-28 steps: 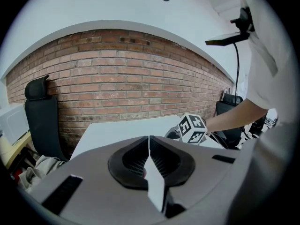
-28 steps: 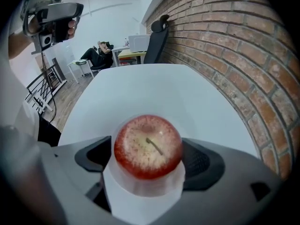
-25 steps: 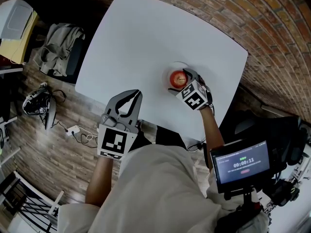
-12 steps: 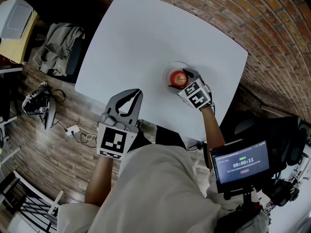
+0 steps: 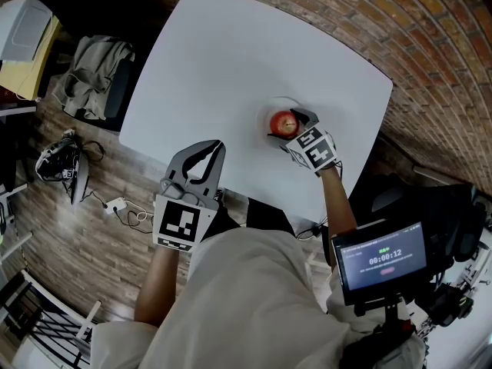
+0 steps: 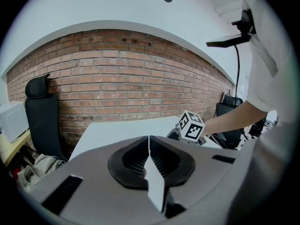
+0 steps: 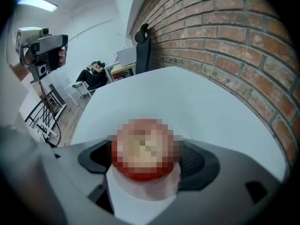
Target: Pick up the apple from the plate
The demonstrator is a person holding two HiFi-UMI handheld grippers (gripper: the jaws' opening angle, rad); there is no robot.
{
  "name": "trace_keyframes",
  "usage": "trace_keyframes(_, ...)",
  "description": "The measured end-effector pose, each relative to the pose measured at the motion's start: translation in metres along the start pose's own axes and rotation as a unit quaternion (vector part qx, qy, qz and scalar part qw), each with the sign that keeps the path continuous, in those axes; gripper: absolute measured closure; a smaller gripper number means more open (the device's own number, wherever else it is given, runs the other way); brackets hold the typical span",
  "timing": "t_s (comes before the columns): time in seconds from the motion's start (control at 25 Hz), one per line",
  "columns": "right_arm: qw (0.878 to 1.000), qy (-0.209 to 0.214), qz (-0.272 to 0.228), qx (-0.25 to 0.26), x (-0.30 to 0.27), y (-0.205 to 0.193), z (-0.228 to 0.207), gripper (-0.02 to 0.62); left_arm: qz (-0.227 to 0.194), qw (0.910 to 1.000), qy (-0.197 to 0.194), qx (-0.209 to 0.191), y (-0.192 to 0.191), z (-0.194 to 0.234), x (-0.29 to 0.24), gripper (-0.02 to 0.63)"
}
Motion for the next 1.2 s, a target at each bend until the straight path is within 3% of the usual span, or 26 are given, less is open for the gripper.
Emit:
trace_keyframes(0.64,1.0,-0.014,-0.027,0.008,0.016,0.013,0.007,0.192,-0.007,0.9998,-0.01,-0.017,0.005,-0.005,0.004,0.598)
trace_keyframes(1.2,0.997,-0.052,-0.053,0.013,0.046,0.023,0.029,0.192,-0.03,0.9989,-0.019,-0.032,0.009,-0.005,0.022,0.598)
Point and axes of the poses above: the fingertips, and each gripper's own axes: x backward along the fingers, z to its left, y out of its top, the point moved 5 cm from there along x, backward along the fingers, and after that the axes turned 10 degrees about y, right-handed, at the moved point
